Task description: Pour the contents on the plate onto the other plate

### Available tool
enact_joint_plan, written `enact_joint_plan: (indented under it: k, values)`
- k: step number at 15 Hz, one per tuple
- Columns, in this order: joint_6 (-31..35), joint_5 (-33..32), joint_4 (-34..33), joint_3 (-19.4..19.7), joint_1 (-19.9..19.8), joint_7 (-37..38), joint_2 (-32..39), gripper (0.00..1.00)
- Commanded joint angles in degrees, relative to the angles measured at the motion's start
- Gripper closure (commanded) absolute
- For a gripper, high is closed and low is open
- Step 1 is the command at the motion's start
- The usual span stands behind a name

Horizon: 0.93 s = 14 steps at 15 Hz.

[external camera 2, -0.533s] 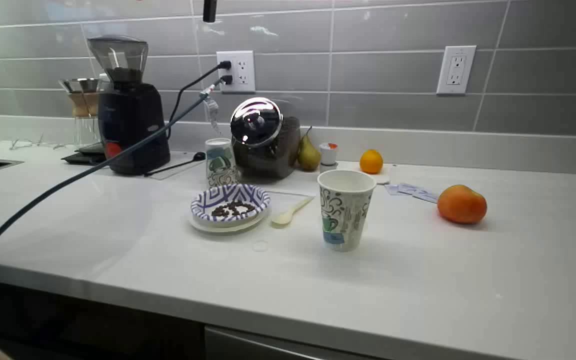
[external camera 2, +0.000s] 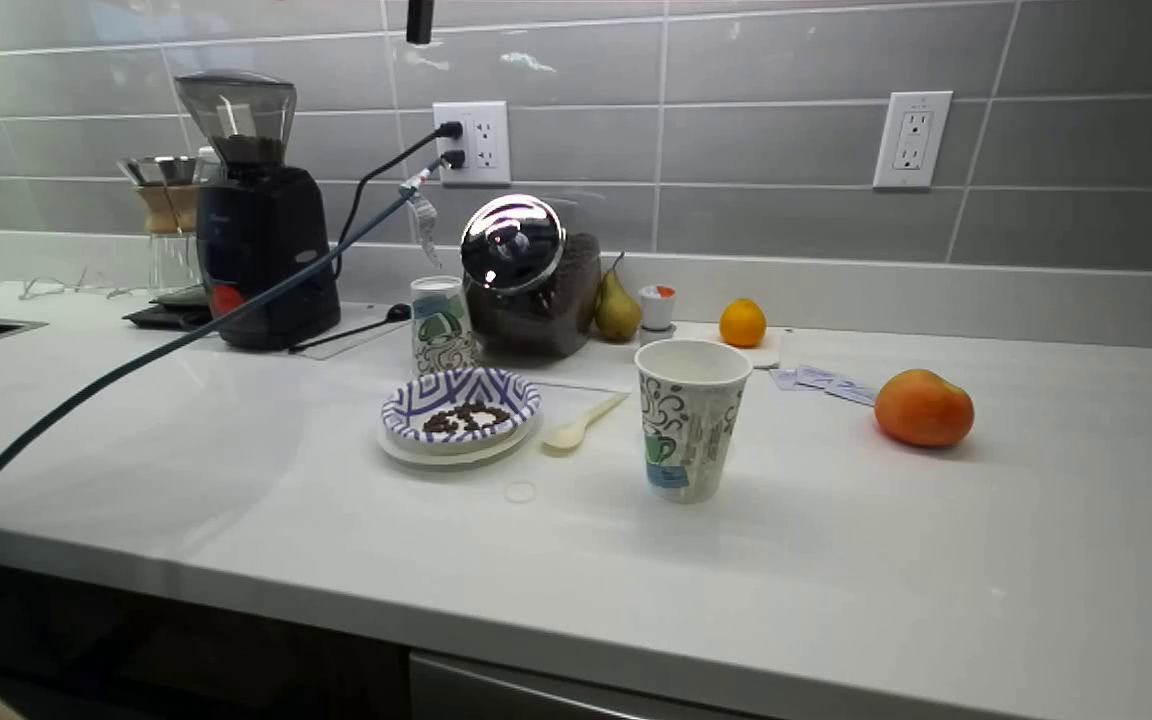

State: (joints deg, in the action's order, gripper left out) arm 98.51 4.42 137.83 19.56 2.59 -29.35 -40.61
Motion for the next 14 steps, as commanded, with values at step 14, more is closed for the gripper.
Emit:
enact_joint_plan:
  k: [14]
  values:
    - [25.35,17.77,5.39,5.25,2.27,-29.59,17.20,0.00]
